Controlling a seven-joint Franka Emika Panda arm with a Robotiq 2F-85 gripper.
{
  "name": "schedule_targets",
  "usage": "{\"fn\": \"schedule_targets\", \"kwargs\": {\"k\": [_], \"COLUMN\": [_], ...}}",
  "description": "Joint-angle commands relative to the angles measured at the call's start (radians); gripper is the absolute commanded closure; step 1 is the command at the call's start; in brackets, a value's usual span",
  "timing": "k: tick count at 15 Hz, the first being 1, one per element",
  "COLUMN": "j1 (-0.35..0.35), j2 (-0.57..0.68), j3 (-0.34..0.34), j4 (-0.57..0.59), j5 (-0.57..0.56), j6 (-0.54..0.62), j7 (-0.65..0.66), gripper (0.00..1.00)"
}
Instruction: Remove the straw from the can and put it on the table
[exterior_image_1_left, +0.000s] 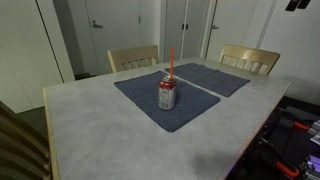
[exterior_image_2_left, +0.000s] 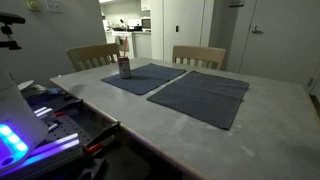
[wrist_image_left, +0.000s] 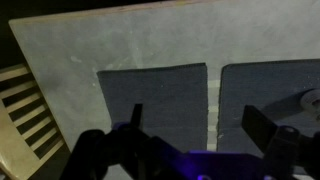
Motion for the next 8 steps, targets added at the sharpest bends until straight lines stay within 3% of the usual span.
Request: {"fn": "schedule_targets", "kwargs": {"k": [1,8], "j1": [0.004,0.073], "j2": [0.0,0.181], "j3": [-0.002,0.008], "j4": [0.001,0.174], "j5": [-0.002,-0.012], "j6": [-0.004,0.017], "j7": [0.002,-0.056], "gripper": [0.0,0.0]}}
